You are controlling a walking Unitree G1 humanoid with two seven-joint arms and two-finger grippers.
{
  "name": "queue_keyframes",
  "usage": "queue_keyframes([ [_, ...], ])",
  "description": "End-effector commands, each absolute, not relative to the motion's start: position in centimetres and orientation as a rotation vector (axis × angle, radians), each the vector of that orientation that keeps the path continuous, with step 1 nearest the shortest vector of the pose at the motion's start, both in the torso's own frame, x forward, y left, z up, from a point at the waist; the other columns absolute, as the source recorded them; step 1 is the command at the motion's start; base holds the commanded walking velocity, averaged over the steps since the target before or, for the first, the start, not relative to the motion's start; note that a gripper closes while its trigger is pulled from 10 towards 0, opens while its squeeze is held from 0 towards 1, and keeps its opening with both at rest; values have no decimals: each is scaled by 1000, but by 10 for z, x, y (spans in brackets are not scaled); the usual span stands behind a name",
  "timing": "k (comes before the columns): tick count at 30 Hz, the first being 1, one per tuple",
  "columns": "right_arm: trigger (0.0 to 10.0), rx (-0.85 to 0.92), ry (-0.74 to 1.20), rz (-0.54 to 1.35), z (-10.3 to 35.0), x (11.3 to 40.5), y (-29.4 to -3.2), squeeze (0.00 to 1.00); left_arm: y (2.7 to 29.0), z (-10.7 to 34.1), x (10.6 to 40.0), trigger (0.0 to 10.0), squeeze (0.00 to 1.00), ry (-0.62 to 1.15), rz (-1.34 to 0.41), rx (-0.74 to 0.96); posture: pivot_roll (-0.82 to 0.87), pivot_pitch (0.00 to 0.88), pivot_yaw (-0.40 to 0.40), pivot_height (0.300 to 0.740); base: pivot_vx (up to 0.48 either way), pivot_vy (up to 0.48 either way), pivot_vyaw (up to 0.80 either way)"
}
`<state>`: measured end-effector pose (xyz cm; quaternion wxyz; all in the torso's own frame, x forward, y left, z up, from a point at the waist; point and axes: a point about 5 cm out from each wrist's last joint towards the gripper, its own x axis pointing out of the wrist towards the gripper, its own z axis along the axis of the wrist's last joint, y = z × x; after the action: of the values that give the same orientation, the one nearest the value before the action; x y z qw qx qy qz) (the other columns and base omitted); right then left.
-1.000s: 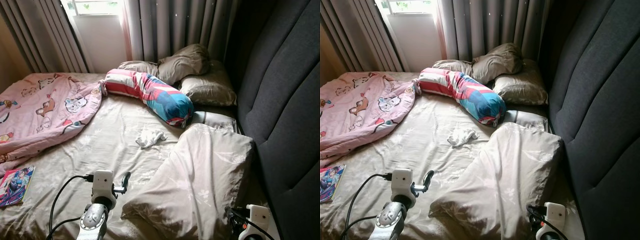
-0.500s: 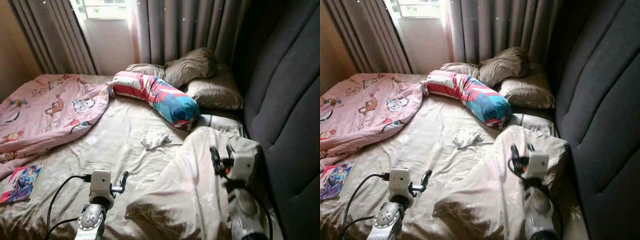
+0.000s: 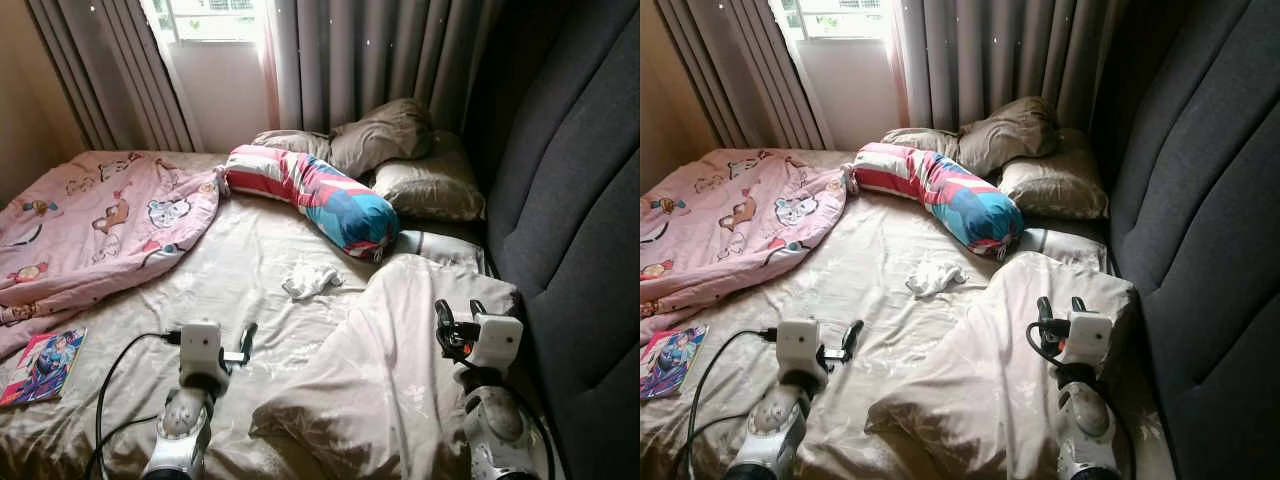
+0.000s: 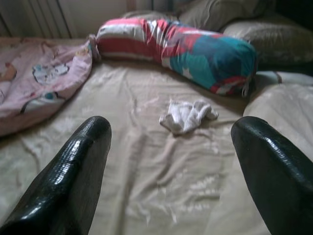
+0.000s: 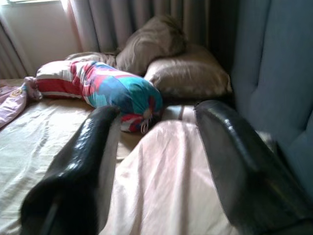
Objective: Clean up the room
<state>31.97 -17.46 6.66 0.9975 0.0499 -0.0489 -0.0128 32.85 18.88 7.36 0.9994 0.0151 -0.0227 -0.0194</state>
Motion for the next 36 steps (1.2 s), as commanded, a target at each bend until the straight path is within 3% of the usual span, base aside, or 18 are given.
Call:
queue_keyframes([
  [1, 10000, 93, -77, -26, 62, 317, -174, 0, 194, 74, 327, 10000, 0, -45, -28, 37, -34, 38, 6, 740, 0, 0, 0],
  [16, 10000, 76, -22, -64, 57, 316, -187, 0, 193, 73, 327, 10000, 0, -46, -39, 43, -42, 53, -3, 740, 0, 0, 0],
  [27, 10000, 82, 8, -69, 53, 316, -184, 0, 192, 73, 328, 10000, 0, -43, -45, 51, -40, 59, -3, 655, 0, 0, 0],
  [36, 10000, 86, -4, -84, 54, 315, -183, 0, 190, 75, 329, 10000, 0, -48, -56, 60, -38, 64, 1, 655, 0, 0, 0],
])
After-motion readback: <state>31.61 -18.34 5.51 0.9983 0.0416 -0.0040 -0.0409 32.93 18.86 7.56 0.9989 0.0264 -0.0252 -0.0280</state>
